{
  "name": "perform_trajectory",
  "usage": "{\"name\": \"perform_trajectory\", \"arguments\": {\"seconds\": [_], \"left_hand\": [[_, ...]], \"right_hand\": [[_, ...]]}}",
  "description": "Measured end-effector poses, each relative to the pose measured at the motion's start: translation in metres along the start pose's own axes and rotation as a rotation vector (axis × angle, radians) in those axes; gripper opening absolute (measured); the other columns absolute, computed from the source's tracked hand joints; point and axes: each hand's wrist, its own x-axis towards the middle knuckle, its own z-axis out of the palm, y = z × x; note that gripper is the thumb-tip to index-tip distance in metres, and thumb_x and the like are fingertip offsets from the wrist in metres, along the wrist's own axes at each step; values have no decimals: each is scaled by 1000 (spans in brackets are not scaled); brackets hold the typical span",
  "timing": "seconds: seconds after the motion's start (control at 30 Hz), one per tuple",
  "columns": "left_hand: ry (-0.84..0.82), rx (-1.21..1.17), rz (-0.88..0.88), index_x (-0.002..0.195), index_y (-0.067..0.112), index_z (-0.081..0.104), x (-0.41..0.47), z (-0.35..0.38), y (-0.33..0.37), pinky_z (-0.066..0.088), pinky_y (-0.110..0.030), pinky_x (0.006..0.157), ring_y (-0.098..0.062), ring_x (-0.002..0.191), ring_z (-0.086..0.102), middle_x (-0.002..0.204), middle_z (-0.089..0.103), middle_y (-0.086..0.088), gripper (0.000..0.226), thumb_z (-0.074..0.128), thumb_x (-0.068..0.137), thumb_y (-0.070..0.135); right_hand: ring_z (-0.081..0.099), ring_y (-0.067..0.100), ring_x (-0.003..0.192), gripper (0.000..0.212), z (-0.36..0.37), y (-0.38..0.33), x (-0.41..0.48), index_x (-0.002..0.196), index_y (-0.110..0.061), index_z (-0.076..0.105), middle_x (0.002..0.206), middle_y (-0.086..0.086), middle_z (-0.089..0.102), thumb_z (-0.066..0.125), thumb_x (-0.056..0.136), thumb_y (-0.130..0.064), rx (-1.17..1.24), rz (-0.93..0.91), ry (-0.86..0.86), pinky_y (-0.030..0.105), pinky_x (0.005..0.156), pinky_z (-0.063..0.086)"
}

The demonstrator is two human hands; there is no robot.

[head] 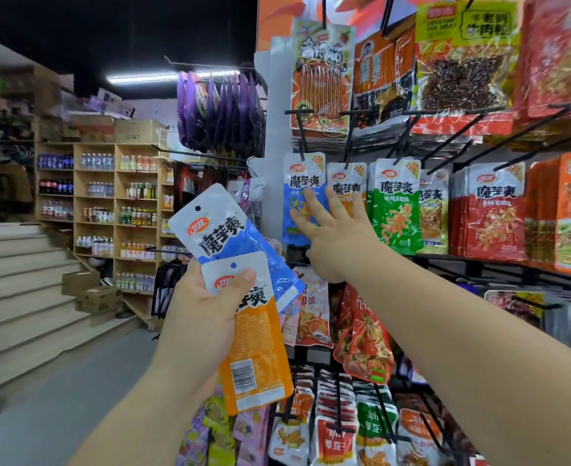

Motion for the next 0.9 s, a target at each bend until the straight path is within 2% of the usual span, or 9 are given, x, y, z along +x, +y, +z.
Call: {"name": "perform_trajectory", "arguments": {"seconds": [0.2, 0.3, 0.4, 0.5, 0.57, 0.63, 0.7, 0.8, 0.9], "left_hand": [[-1, -16, -27, 120, 15, 66, -1, 11, 1, 63, -41, 69, -29, 91, 78, 106, 80, -9, 21, 64, 100, 8], [-13, 20, -23, 113, 15, 69, 1, 18, 4, 64, -48, 74, -32, 90, 78, 101, 80, -9, 15, 64, 100, 8], [-30, 56, -6, 112, 15, 70, 5, 26, 6, 63, -56, 82, -35, 91, 78, 101, 81, -9, 14, 66, 99, 10], [-22, 35, 12, 113, 14, 71, 9, 37, 8, 63, -54, 82, -37, 93, 77, 101, 81, -10, 16, 69, 98, 11], [-14, 43, 39, 114, 14, 73, 13, 45, 8, 63, -54, 80, -40, 94, 76, 101, 80, -11, 18, 71, 97, 13], [-7, 23, 60, 113, 13, 74, 16, 53, 7, 62, -58, 82, -44, 97, 74, 102, 80, -14, 18, 72, 95, 11], [-13, 15, 77, 112, 12, 75, 17, 64, 8, 62, -58, 84, -42, 99, 75, 103, 80, -13, 18, 72, 95, 10], [-17, 48, 100, 108, 15, 77, 15, 75, 5, 63, -50, 83, -32, 97, 77, 101, 81, -6, 14, 72, 95, 15], [-35, 75, 68, 100, 18, 80, 11, 78, 0, 63, -56, 83, -36, 97, 76, 100, 80, -9, 17, 67, 99, 29]], "right_hand": [[-26, 37, 155, 75, -5, 0, 1, 163, -40, -8, 167, -3, -32, 41, 106, -39, 141, -49, -60, 70, 119, -13], [2, 34, 159, 48, -23, 4, -14, 157, -25, 37, 173, 3, 14, 36, 110, -35, 499, -82, 123, 63, 125, 7], [58, 35, 123, 40, -37, 7, -40, 122, -4, 68, 126, 16, 67, 43, 109, -32, 1057, -40, 318, 46, 103, 46], [65, 37, 83, 57, -40, 3, -73, 102, 2, 67, 96, 25, 67, 48, 102, -52, 1414, -29, 344, 58, 81, 54], [62, 21, 69, 46, -39, 3, -95, 99, -11, 72, 82, 14, 67, 60, 97, -56, 1532, -76, 285, 54, 74, 57], [61, 16, 66, 26, -31, 5, -106, 100, -27, 72, 76, 2, 70, 79, 87, -48, 1504, -133, 236, 46, 72, 57], [64, 31, 69, 36, -20, 9, -111, 106, -30, 70, 85, 12, 73, 89, 78, -41, 1465, -142, 233, 51, 70, 57], [66, 36, 75, 30, -8, 15, -115, 100, -25, 72, 87, 16, 72, 90, 79, -37, 1498, -79, 288, 56, 69, 57], [67, 27, 71, 19, 0, 20, -123, 96, -25, 71, 85, 6, 74, 85, 86, -33, 1508, -30, 310, 47, 67, 59]]}}
